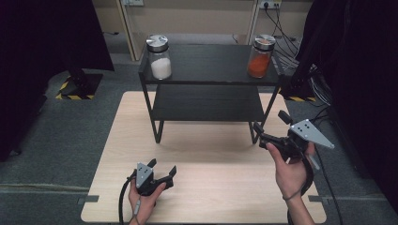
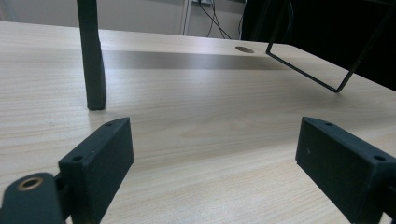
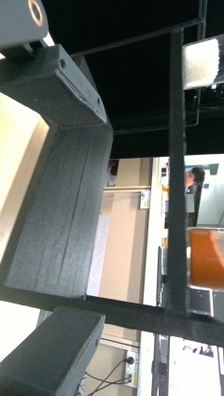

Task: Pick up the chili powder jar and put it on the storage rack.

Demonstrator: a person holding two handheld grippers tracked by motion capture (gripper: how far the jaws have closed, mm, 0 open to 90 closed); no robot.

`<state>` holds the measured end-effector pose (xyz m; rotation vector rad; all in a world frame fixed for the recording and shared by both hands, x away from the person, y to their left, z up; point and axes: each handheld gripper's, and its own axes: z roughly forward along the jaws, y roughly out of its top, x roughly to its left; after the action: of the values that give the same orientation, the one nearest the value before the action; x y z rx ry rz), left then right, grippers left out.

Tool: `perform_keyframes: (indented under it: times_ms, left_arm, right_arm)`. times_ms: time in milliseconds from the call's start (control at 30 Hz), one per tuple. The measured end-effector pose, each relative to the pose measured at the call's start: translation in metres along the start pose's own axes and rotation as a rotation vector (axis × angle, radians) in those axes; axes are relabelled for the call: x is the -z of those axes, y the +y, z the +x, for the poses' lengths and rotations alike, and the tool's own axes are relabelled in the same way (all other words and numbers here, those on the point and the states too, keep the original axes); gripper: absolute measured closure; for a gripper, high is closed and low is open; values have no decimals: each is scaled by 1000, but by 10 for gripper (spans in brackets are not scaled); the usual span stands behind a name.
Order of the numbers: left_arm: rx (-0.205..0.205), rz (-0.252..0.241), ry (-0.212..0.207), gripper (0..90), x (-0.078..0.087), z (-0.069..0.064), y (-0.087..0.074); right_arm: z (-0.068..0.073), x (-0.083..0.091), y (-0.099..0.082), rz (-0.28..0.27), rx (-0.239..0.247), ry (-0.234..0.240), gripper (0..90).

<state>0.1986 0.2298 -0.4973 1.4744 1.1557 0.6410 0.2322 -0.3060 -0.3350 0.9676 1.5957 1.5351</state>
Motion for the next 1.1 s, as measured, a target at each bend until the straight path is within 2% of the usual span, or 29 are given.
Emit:
perform_keyframes:
  times_ms: [433, 1100]
  left_arm:
    - [2, 3, 0, 108, 0, 0, 0]
    - [5, -1, 2, 108, 0, 0, 0]
  right_arm:
    - [-5, 9, -23, 32, -21, -14, 55]
    - [-6, 12, -51, 71, -39, -17, 53]
